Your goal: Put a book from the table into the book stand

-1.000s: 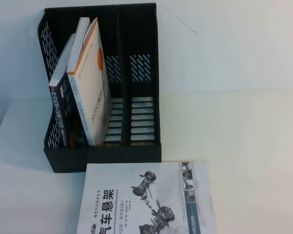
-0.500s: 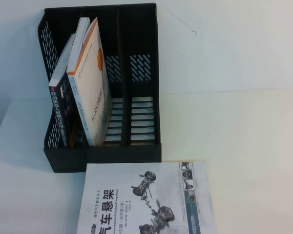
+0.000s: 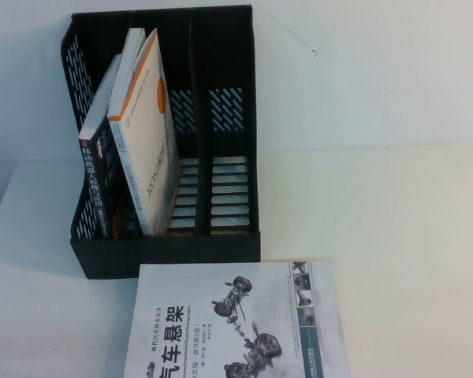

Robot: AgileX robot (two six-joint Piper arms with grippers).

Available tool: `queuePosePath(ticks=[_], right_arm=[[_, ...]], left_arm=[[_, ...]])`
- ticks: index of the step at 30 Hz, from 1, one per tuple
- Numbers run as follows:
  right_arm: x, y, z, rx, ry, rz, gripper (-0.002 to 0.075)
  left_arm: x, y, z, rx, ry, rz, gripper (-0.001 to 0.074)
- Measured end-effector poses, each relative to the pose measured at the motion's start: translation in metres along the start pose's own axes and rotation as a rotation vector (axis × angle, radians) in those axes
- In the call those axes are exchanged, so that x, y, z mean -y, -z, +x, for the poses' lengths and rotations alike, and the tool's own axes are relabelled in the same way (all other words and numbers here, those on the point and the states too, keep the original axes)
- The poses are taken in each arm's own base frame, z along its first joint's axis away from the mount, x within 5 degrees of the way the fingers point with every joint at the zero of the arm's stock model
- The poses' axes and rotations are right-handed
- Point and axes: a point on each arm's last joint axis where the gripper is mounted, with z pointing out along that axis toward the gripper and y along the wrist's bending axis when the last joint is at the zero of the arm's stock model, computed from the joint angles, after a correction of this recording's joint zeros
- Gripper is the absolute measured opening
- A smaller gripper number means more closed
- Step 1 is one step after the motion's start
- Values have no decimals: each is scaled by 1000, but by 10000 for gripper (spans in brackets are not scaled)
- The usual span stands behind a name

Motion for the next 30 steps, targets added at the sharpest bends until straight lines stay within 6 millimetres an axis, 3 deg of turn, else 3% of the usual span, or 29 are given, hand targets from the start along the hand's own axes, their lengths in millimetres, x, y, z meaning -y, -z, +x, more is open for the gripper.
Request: queuePosePath(ticks=[12, 19, 23, 27, 30], right_arm=[[1, 0, 0, -1, 7, 5, 8], [7, 5, 7, 100, -59, 113, 8], [9, 2, 16, 179, -66, 173, 8], [11, -13, 39, 147, -73, 175, 8], [11, -15, 42, 128, -58, 176, 8]], left_arm=[[0, 0, 0, 0, 0, 0, -3], [0, 0, 0, 0, 0, 0, -3], [0, 0, 0, 0, 0, 0, -3], [0, 0, 0, 0, 0, 0, -3], [0, 0, 0, 0, 0, 0, -3]])
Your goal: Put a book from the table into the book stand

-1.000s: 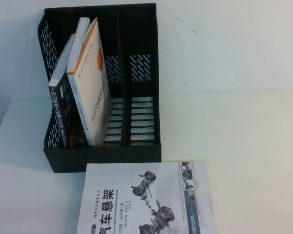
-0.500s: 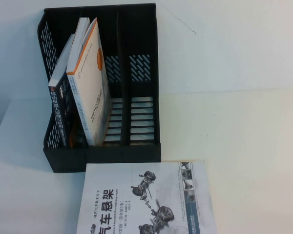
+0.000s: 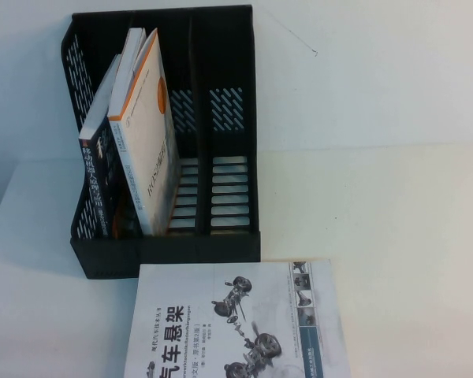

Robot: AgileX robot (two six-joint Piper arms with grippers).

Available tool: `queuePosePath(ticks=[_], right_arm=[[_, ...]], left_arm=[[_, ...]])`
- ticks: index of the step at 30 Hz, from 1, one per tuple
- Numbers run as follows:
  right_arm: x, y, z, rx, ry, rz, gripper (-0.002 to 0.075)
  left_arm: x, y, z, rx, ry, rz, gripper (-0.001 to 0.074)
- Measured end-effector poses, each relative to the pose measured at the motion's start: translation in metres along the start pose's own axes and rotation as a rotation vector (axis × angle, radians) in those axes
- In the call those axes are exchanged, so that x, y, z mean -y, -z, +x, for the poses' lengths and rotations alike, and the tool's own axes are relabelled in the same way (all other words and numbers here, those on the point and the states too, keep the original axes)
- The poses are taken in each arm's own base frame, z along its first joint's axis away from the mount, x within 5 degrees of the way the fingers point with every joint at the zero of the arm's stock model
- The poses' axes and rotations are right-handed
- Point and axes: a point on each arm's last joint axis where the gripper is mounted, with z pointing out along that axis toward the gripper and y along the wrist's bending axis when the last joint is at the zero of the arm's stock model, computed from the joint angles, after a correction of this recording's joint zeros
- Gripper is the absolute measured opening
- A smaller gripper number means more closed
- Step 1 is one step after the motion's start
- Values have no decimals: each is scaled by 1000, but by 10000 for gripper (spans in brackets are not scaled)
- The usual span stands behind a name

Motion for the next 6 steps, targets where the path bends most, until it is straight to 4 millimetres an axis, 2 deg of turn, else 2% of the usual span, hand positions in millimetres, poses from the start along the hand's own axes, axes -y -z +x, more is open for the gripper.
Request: queuePosePath(ticks=[6], right_arm=[[-1, 0, 1, -2, -9, -11, 8]], left_arm=[[0, 0, 0, 0, 0, 0, -3]])
